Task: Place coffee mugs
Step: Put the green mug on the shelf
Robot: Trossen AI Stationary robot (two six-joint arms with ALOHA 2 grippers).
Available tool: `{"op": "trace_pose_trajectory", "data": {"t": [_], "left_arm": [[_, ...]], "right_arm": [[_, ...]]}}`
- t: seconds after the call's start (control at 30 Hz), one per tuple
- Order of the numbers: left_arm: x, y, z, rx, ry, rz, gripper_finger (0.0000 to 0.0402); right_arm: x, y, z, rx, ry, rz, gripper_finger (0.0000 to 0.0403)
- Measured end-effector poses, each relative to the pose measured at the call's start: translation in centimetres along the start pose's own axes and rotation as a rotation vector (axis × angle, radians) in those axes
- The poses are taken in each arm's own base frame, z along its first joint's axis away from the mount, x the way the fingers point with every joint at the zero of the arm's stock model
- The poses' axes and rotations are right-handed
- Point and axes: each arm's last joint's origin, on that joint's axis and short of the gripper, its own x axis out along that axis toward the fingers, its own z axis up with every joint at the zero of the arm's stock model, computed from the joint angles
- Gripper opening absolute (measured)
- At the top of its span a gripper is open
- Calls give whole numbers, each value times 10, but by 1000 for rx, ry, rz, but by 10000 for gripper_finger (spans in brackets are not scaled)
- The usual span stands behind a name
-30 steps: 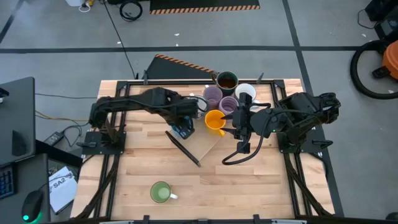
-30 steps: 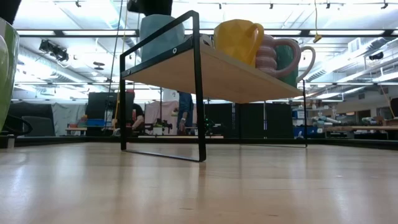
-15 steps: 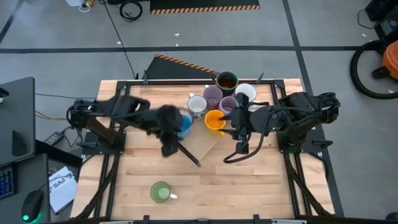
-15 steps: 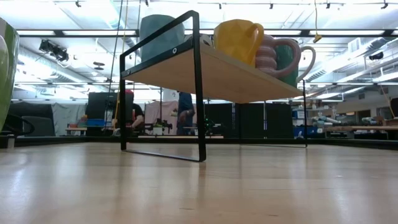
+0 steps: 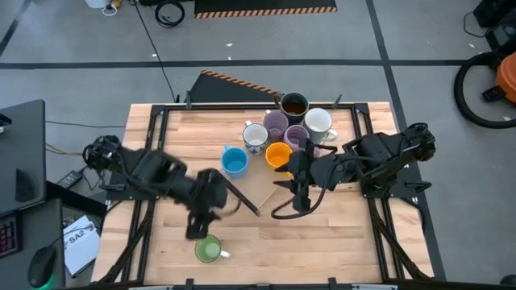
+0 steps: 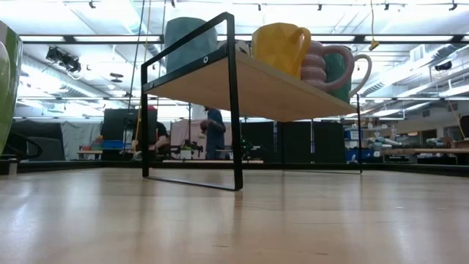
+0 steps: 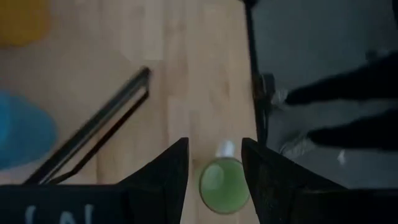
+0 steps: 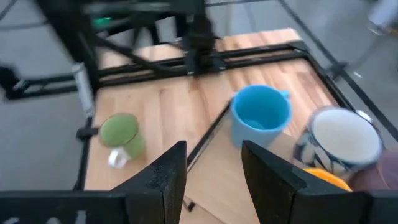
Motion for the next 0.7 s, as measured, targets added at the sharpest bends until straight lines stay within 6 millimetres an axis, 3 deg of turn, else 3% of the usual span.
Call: {"op": "trace_pose_trajectory", "data": {"t": [0.2, 0.37, 0.7], "left_arm": [[2, -47, -27, 184, 44, -29, 155], [15, -77, -50, 319, 90, 73, 156], [43, -111, -75, 218, 144, 150, 156]], "right_arm": [[9, 9, -10, 198, -16, -89, 160], [24, 25, -24, 293, 4, -112, 160], [60, 52, -38, 351, 32, -107, 160]]}}
